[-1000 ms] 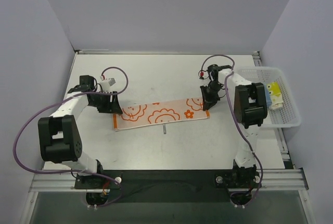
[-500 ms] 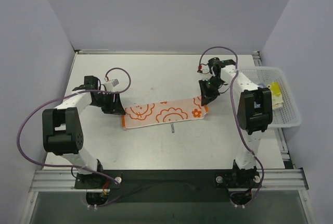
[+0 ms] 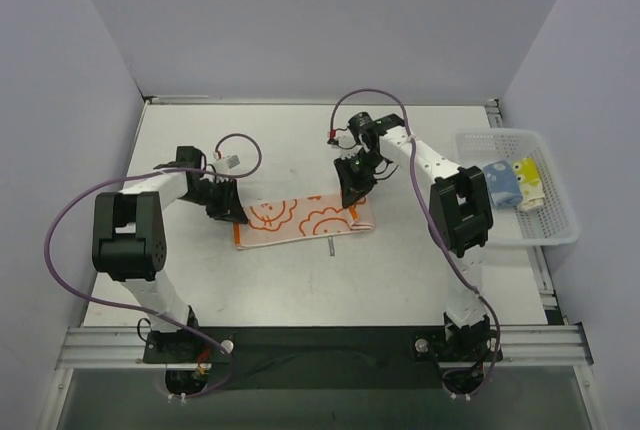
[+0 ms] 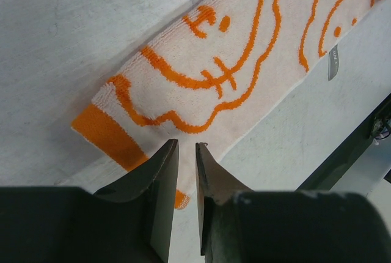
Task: Roll the towels
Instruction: Fold the towel
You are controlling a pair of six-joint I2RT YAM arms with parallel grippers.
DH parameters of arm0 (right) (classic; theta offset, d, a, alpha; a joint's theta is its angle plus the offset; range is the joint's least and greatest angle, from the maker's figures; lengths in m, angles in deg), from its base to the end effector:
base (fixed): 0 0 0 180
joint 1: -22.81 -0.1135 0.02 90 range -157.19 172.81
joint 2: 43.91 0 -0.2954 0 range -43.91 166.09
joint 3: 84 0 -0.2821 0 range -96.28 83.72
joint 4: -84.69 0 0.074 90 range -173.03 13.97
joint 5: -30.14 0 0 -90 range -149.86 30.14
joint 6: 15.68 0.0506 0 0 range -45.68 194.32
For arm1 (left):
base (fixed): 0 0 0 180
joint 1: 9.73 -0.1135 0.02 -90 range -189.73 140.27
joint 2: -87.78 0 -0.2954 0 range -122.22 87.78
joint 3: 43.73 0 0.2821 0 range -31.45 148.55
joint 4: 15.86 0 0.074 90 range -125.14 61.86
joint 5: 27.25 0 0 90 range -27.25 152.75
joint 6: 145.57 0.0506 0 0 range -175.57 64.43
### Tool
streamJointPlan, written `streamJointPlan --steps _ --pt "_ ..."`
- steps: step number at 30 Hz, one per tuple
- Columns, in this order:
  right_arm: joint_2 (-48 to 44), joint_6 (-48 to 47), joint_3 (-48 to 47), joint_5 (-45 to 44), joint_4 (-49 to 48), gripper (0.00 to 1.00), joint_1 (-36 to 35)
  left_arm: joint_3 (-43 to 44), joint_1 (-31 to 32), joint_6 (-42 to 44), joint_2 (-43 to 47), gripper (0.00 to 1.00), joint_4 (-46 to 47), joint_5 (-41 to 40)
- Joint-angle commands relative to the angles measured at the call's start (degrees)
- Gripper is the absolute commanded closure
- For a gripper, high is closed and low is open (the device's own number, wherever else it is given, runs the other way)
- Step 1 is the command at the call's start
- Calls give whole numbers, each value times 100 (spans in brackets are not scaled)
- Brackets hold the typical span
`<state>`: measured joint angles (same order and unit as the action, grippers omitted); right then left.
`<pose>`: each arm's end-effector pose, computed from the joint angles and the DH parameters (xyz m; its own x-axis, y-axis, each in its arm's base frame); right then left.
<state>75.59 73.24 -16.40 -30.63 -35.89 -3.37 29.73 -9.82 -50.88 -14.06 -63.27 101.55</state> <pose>0.4311 0.2395 0.2274 -0.8124 -0.4177 -0.4068 -0.5750 0.6896 0.4403 0.3567 -0.0311 0.1586 -0.9537 0.0622 -0.2943 0.2313 0.7771 -0.5853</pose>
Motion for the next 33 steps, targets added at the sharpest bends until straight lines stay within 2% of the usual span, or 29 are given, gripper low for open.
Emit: streamJointPlan --steps 1,33 --pt "178 108 -289 197 305 100 -212 95 133 -29 -29 72 165 -40" --pt "1128 679 -1291 855 287 100 -617 121 133 146 -345 72 16 -426"
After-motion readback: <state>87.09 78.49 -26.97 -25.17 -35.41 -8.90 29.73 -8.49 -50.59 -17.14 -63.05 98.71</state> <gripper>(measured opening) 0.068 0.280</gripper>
